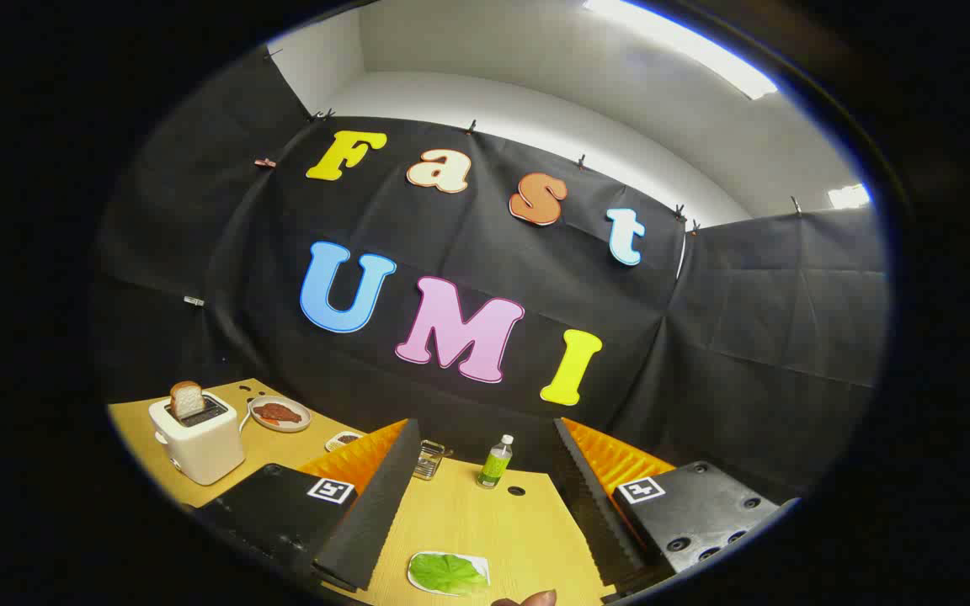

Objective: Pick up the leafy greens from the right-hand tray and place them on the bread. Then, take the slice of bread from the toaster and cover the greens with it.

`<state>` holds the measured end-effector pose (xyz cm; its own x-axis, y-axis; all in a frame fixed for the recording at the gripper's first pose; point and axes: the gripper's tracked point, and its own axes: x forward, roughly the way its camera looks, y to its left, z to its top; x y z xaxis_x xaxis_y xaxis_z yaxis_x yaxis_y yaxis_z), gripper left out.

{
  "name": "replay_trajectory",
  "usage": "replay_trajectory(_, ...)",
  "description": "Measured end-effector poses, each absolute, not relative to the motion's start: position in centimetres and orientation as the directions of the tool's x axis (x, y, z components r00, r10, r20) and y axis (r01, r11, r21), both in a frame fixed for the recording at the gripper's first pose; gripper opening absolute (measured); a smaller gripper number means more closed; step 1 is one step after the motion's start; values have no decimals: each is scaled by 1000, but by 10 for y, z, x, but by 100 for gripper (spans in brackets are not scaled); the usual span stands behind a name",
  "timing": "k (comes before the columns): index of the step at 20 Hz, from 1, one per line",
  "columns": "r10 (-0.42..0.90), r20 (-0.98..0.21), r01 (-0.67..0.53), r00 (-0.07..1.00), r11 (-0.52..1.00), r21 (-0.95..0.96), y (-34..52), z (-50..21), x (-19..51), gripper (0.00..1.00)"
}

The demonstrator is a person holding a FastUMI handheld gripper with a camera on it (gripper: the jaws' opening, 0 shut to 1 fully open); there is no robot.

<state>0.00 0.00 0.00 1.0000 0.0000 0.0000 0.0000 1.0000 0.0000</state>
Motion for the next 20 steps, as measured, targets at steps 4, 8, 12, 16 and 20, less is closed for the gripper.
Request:
replay_trajectory(4, 16, 3, -16, 1000, 1000, 3, 8, 1, 1, 97)
replay_trajectory(8, 25, 2, -25, 1000, 1000, 1, 11, -1, 3, 97)
replay_trajectory(12, 33, 2, -33, 999, 999, -1, 10, -2, 5, 97)
replay_trajectory(16, 33, 13, -33, 999, 999, -2, 7, -2, 7, 97)
replay_trajectory(20, 107, -5, -107, 994, 994, -5, 15, -12, 15, 97)
